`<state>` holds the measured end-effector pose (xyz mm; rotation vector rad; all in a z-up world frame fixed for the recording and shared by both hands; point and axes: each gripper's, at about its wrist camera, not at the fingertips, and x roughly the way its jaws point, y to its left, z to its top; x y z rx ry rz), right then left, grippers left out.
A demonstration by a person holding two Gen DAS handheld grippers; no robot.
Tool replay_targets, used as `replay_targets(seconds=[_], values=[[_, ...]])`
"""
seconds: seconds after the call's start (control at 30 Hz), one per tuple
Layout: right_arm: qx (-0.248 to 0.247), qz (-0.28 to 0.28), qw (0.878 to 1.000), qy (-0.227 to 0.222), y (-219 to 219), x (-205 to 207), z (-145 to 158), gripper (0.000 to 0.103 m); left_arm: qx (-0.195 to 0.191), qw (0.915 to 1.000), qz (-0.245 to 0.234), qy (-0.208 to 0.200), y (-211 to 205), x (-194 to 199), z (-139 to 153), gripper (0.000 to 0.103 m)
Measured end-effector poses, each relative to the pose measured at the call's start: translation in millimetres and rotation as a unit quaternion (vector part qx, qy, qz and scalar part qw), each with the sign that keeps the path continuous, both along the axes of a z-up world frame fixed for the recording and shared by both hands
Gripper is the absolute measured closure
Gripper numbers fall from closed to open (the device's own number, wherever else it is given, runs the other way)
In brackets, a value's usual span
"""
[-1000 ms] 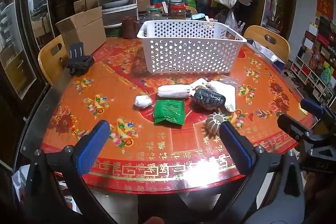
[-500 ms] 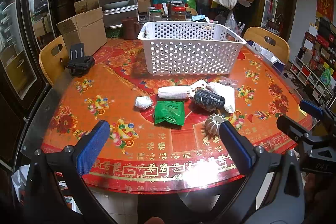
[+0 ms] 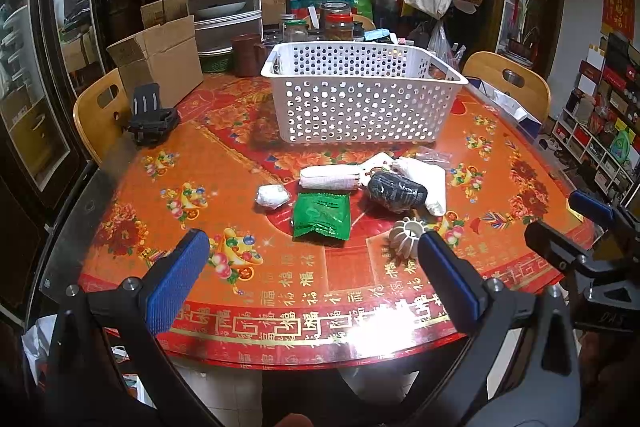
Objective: Organize soft objects
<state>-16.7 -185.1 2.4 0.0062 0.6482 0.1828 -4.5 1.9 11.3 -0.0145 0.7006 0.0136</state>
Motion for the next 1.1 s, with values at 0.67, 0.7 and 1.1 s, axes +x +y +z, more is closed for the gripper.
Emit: replay_targets(seconds=[0.67, 0.7, 1.1], values=[[-0.001, 0.000, 1.000, 0.000, 0.3, -0.1, 0.1, 0.000, 0.000, 1.0000, -0.001, -0.001, -0.5, -0.6, 0.3, 0.000], [-0.001, 0.000, 1.000, 0.000, 0.3, -0.1, 0.2, 0.000, 0.000, 1.0000, -0.001, -0.001, -0.3, -0.5, -0.2, 0.000], [-0.001, 0.001, 1.000, 0.001, 2.0, -0.1, 0.7, 0.000, 0.002, 1.0000, 0.002, -0.002, -2.7, -0.3, 0.8, 0.000]])
